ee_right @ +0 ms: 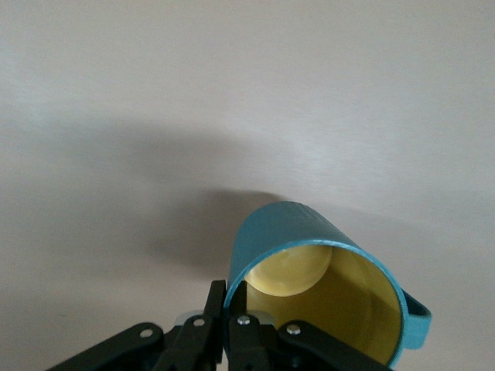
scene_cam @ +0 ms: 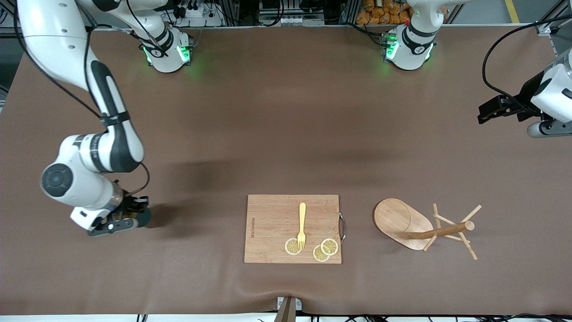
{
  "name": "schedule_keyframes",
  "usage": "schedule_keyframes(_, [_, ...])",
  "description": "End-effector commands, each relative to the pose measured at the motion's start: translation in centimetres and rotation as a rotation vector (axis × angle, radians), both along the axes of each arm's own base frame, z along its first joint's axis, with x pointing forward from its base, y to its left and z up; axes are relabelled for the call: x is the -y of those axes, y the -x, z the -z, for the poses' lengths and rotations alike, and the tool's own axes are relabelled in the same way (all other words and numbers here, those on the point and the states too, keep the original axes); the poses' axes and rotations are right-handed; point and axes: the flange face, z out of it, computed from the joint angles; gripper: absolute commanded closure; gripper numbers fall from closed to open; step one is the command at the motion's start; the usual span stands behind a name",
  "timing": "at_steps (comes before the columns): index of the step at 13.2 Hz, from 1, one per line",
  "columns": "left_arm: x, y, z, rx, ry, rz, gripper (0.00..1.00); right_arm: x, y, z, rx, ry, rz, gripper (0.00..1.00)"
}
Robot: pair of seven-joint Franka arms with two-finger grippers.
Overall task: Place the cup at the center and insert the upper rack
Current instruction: 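Carry the teal mug with the right gripper toward the table center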
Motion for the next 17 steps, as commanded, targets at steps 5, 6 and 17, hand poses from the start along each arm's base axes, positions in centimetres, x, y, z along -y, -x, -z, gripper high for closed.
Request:
schedule_keyframes(5, [-0.1, 0.2, -0.4, -0.002, -0.018, 0.010, 0.00, -21.0, 6.7, -2.9, -0.030, 0.001, 0.135, 1.00])
schedule_keyframes(6, [-0.1, 0.2, -0.3, -0.004, -0.018, 0.011, 0.00, -24.1, 8.2, -2.9, -0.029, 0.002, 0.153, 1.00])
schedule_keyframes(17, [-0.2, 0.2, -0.1, -0.007, -0.018, 0.010, 0.00, -46.3, 26.5, -1.1, -0.084, 0.002, 0.345, 1.00])
